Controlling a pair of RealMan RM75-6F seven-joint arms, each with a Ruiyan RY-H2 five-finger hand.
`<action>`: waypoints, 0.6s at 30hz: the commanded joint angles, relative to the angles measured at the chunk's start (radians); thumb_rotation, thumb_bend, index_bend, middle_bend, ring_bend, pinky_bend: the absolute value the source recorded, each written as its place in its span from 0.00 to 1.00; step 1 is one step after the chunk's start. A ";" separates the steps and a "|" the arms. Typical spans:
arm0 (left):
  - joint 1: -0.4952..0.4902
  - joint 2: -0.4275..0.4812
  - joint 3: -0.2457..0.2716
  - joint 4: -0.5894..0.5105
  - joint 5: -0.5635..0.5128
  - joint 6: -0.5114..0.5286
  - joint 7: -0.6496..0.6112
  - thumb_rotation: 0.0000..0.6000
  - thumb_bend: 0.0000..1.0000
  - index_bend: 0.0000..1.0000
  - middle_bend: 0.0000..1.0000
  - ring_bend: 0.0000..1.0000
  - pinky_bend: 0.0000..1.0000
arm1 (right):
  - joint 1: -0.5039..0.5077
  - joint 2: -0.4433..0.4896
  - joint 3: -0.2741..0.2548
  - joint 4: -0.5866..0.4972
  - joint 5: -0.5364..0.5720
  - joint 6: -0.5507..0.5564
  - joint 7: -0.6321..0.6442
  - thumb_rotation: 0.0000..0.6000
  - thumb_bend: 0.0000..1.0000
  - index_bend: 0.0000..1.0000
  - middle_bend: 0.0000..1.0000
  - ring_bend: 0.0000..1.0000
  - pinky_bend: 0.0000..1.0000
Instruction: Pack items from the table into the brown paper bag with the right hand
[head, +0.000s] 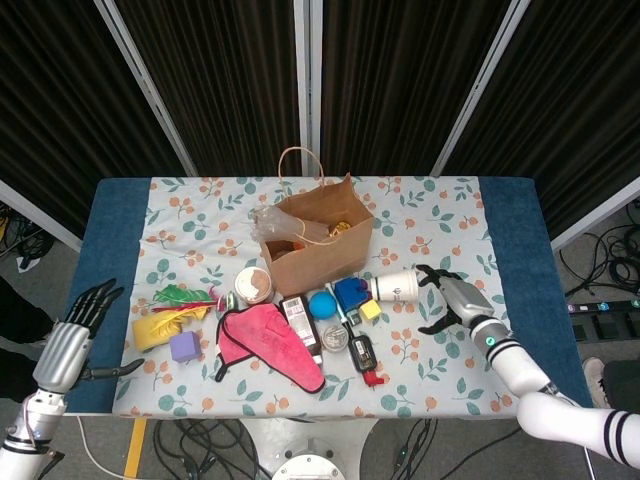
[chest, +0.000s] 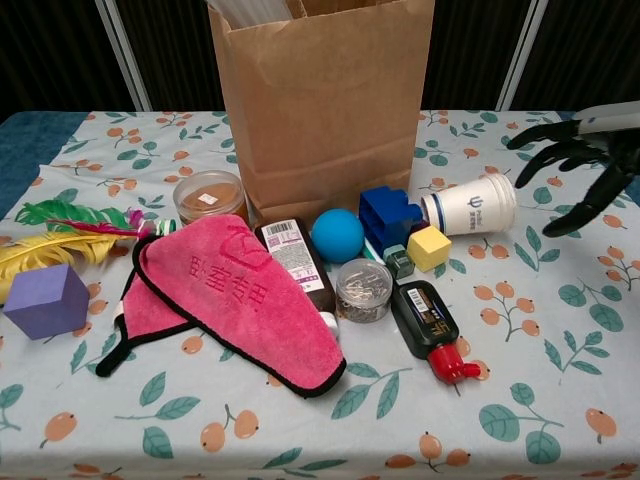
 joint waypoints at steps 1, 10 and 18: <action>-0.001 0.001 0.000 -0.001 0.001 -0.001 -0.001 0.57 0.00 0.06 0.07 0.03 0.07 | -0.057 0.062 -0.038 -0.068 -0.063 0.089 -0.010 1.00 0.00 0.00 0.24 0.05 0.00; -0.002 -0.011 0.003 0.004 0.010 0.001 -0.002 0.57 0.00 0.06 0.07 0.03 0.07 | -0.043 -0.003 -0.013 -0.022 -0.090 0.218 -0.110 1.00 0.00 0.00 0.21 0.03 0.00; 0.005 -0.006 -0.002 0.010 0.000 0.011 -0.007 0.57 0.00 0.06 0.07 0.03 0.07 | 0.113 -0.127 0.000 0.162 -0.022 0.027 -0.191 1.00 0.00 0.00 0.11 0.00 0.00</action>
